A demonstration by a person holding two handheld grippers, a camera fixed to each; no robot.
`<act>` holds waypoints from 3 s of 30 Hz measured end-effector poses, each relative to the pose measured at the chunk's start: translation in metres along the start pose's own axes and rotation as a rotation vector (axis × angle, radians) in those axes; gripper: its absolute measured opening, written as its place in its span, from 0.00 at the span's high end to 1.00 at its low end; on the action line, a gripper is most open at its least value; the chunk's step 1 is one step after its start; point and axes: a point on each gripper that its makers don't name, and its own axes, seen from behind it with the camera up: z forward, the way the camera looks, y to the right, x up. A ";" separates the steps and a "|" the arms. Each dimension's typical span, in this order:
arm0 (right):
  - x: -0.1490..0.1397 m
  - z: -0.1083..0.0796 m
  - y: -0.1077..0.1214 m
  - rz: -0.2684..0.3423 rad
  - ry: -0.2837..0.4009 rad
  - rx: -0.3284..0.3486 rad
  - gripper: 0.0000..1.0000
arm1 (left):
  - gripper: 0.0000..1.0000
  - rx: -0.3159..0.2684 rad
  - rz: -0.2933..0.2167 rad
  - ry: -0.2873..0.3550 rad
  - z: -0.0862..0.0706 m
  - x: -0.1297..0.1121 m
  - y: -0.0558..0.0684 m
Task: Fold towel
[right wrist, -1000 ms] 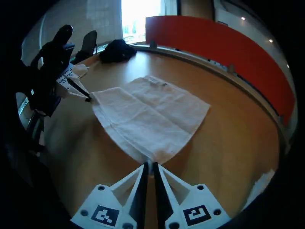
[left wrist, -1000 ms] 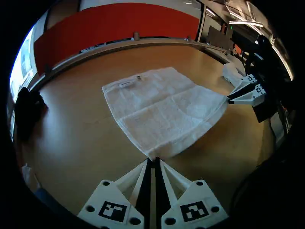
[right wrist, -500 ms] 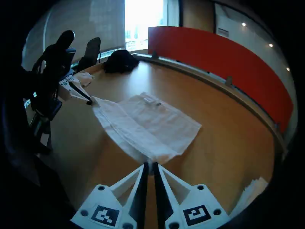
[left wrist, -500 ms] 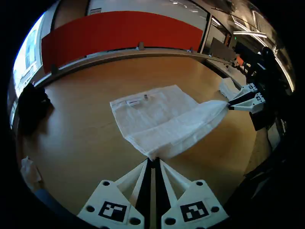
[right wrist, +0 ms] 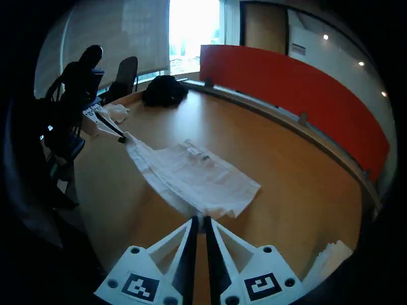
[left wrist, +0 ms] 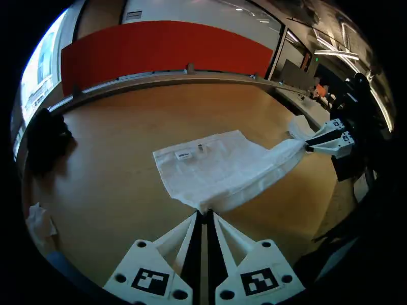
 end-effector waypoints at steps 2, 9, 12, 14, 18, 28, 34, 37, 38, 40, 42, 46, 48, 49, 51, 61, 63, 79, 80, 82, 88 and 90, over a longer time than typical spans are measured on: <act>0.001 -0.003 -0.002 -0.002 -0.001 0.002 0.89 | 0.93 -0.003 -0.001 0.001 -0.003 0.001 0.002; 0.005 -0.014 -0.007 -0.005 -0.003 0.009 0.89 | 0.93 -0.010 0.006 -0.005 -0.011 0.003 0.007; 0.007 -0.018 -0.008 -0.007 -0.003 0.011 0.89 | 0.93 -0.015 0.007 -0.006 -0.014 0.003 0.009; 0.008 -0.020 -0.009 -0.009 -0.003 0.013 0.89 | 0.93 -0.019 0.006 -0.007 -0.015 0.003 0.010; 0.010 -0.023 -0.011 -0.008 -0.001 0.016 0.89 | 0.93 -0.022 0.005 -0.010 -0.017 0.003 0.011; 0.009 -0.020 -0.012 -0.012 -0.008 0.022 0.89 | 0.93 -0.014 0.000 -0.011 -0.015 0.004 0.009; 0.009 -0.012 -0.007 -0.014 -0.017 0.024 0.89 | 0.93 -0.001 -0.009 -0.009 -0.009 0.009 0.004; 0.008 -0.007 -0.003 -0.016 -0.024 0.025 0.89 | 0.93 0.007 -0.015 -0.013 -0.003 0.010 0.000; 0.008 -0.005 -0.002 -0.017 -0.026 0.025 0.89 | 0.93 0.009 -0.016 -0.014 -0.001 0.011 -0.001; 0.007 -0.001 0.002 -0.018 -0.031 0.023 0.89 | 0.93 0.013 -0.016 -0.016 0.004 0.013 -0.003; 0.007 0.004 0.006 -0.017 -0.035 0.020 0.89 | 0.93 0.018 -0.017 -0.018 0.009 0.015 -0.005; 0.006 0.014 0.017 -0.014 -0.047 0.011 0.89 | 0.93 0.028 -0.025 -0.027 0.021 0.019 -0.011; 0.005 0.019 0.022 -0.012 -0.053 0.005 0.89 | 0.93 0.032 -0.027 -0.031 0.028 0.022 -0.013; 0.005 0.022 0.025 -0.010 -0.056 0.004 0.89 | 0.93 0.036 -0.027 -0.032 0.031 0.023 -0.015; 0.004 0.027 0.030 -0.008 -0.063 0.000 0.89 | 0.93 0.042 -0.026 -0.034 0.036 0.026 -0.018; 0.007 0.051 0.050 -0.003 -0.077 -0.011 0.89 | 0.93 0.076 -0.007 -0.044 0.060 0.037 -0.033; 0.007 0.053 0.052 -0.002 -0.078 -0.012 0.89 | 0.93 0.079 -0.002 -0.048 0.064 0.038 -0.035; -0.009 0.073 0.064 0.022 -0.114 -0.011 0.89 | 0.93 0.093 0.007 -0.072 0.090 0.029 -0.044; -0.011 0.076 0.065 0.026 -0.117 -0.011 0.89 | 0.93 0.096 0.006 -0.073 0.093 0.029 -0.045; -0.015 0.081 0.067 0.035 -0.124 -0.014 0.89 | 0.93 0.099 0.004 -0.077 0.097 0.027 -0.047; -0.027 0.095 0.071 0.066 -0.143 -0.024 0.89 | 0.93 0.104 -0.010 -0.097 0.113 0.018 -0.052; -0.030 0.099 0.072 0.074 -0.148 -0.026 0.89 | 0.93 0.107 -0.014 -0.103 0.117 0.015 -0.054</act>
